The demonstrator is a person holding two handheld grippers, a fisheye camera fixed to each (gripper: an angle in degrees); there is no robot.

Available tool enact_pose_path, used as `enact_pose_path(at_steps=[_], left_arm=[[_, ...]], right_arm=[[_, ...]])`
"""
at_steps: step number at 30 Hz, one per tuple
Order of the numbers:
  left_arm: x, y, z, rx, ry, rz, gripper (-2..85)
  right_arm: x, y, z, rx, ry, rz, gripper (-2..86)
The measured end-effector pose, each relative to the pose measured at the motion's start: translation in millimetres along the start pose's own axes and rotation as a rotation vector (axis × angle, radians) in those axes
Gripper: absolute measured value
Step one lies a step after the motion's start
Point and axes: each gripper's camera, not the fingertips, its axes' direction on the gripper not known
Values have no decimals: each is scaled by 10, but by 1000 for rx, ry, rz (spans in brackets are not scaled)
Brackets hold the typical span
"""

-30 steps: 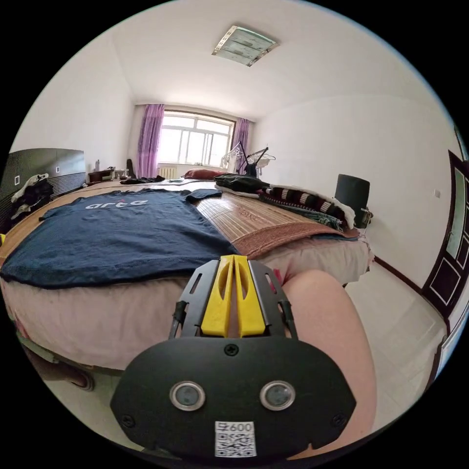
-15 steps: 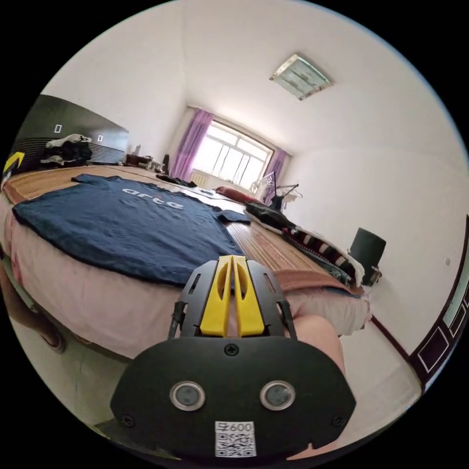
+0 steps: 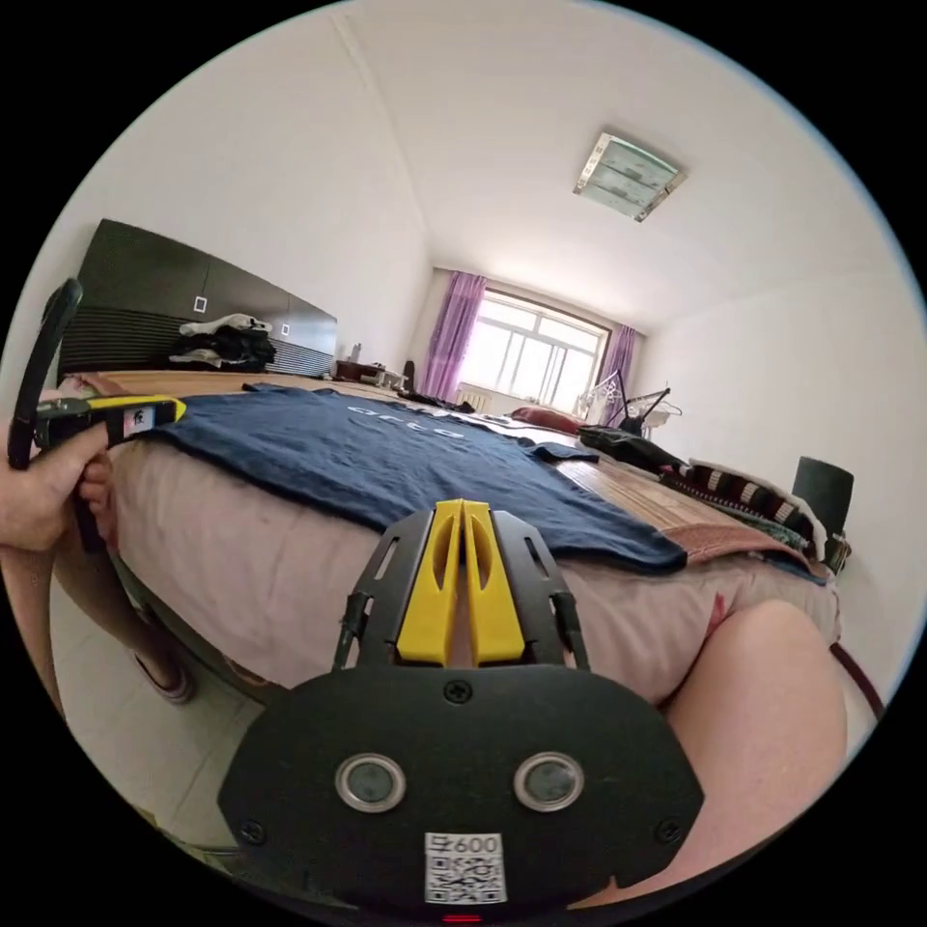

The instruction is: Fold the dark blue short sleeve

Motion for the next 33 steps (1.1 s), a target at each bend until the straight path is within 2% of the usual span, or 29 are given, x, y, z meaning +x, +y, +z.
enact_pose_path(at_steps=[3,8,16,25,27,29,30,32,33], left_arm=[[-143,-63,-1,16,23,-36,5],[-174,-219,-15,21,-2,94,4],[-476,-550,-44,17,14,141,3],[-823,-945,-158,-29,-33,115,4],[-1038,-1069,-229,-76,9,-10,4],[-1147,-1158,-321,-104,60,-55,4],[-1147,-1233,-431,-100,86,-34,5],[-1078,-1374,-721,-7,129,19,7],[-991,-1456,-935,96,160,89,9]], right_arm=[[134,29,24,12,-38,48,-9],[-40,125,66,52,55,-81,-8],[62,150,162,46,58,-76,-8],[293,182,288,24,23,-42,-8],[358,125,328,-11,-4,-71,-8],[439,-76,261,-57,-49,-299,-8],[502,-143,186,-26,-41,-330,-8],[960,-398,-160,204,-40,-380,-8],[1102,-468,-178,236,-52,-398,-8]])
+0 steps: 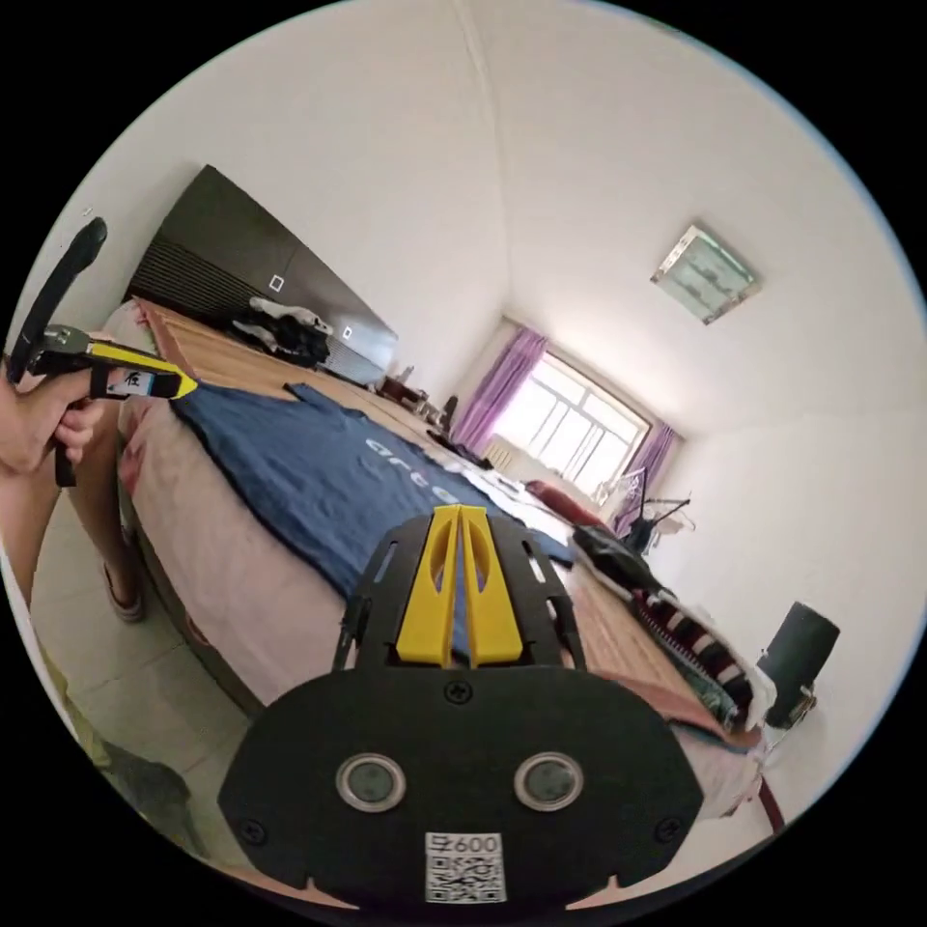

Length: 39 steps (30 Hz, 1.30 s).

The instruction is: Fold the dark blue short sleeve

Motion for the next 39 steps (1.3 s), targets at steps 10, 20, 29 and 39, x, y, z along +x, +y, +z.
enact_pose_path(at_steps=[10,20,29,39], left_arm=[[-227,-1991,1435,-70,504,-131,85],[1189,-3526,4460,-444,703,-244,118],[2343,-4393,5820,-566,731,0,104],[3105,-4598,6325,-706,366,287,47]], right_arm=[[3166,1402,1879,99,-247,771,-8],[3303,2296,2934,-124,94,1122,-8],[3525,2743,3094,-145,-62,1214,-8],[3537,2941,3299,-202,-162,1257,-9]])
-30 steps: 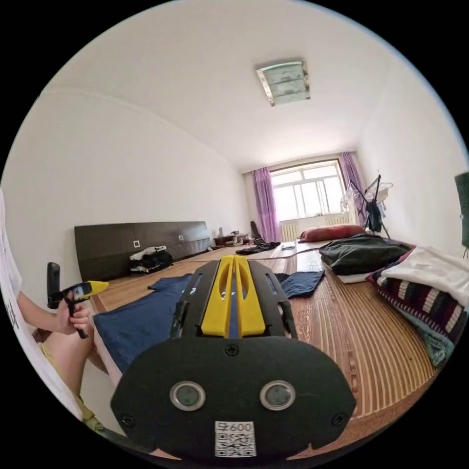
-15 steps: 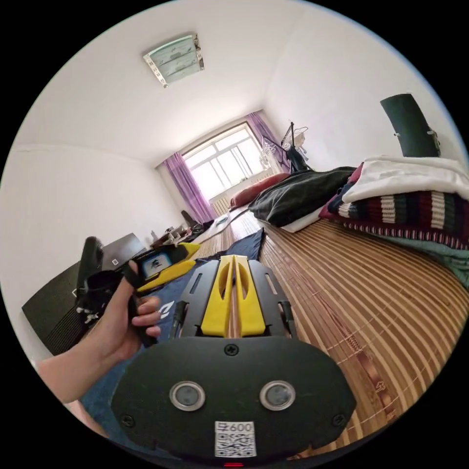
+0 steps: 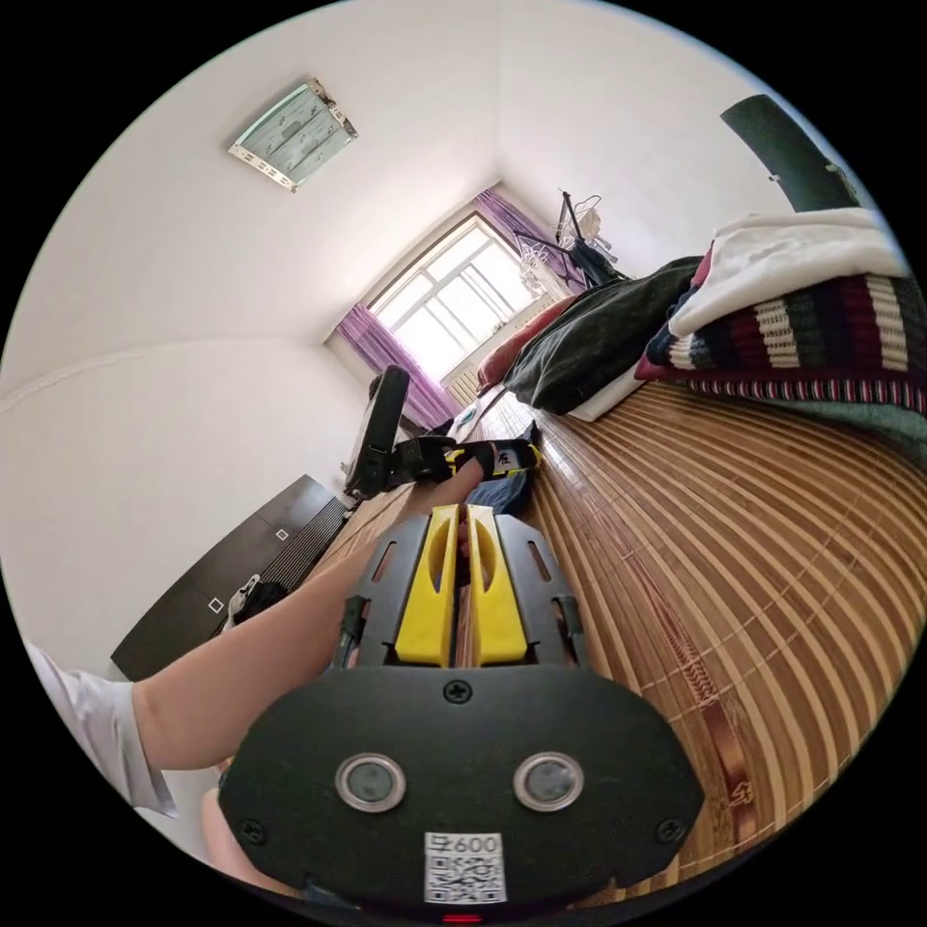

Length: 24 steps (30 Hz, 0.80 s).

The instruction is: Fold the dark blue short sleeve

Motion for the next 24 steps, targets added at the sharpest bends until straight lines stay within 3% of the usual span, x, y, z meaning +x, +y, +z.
enact_pose_path(at_steps=[5,7,10,18,24], left_arm=[[-307,50,-65,14,35,-7,27],[-548,69,-117,21,127,-55,24],[-1314,263,-338,69,460,-247,21],[-2944,1088,-1267,240,528,-417,20],[-3628,2166,-1048,327,726,-731,21]], right_arm=[[7,52,23,3,12,3,-9],[2,58,51,-5,23,5,-9],[-27,77,109,-33,47,15,-9],[-117,180,164,-48,46,8,-8],[-218,259,183,-55,51,-10,-9]])
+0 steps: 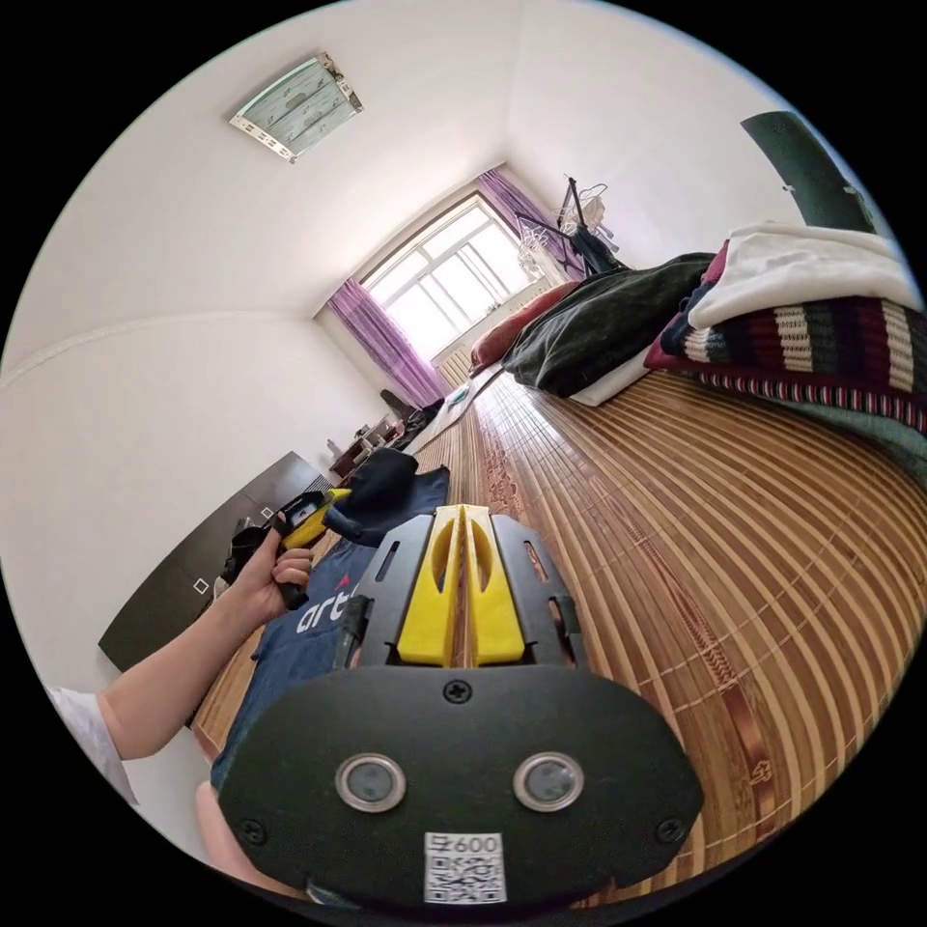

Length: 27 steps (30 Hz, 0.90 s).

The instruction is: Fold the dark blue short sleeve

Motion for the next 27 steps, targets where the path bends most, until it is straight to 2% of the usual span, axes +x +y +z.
enact_pose_path(at_steps=[3,5,10,14,19,23,25,26,27], left_arm=[[-534,304,-163,103,49,-213,23],[-695,418,-210,81,52,-252,25],[-621,538,-390,53,-42,-130,47],[-393,502,-486,7,-151,-12,106],[1,543,-634,30,-305,151,111],[334,535,-406,-26,-437,285,123],[463,530,-138,-131,-463,347,126],[492,521,-77,-150,-509,366,127],[525,486,-11,-141,-632,392,129]], right_arm=[[11,34,-15,5,-22,9,-9],[15,48,-4,-3,-33,18,-9],[-45,84,7,-13,-38,9,-9],[-71,120,-6,-13,-44,14,-8],[-126,154,-14,-16,-41,11,-8],[-149,180,-28,-15,-47,17,-8],[-169,185,-25,-21,-50,13,-8],[-179,187,-26,-26,-53,11,-8],[-182,189,-28,-29,-55,11,-8]])
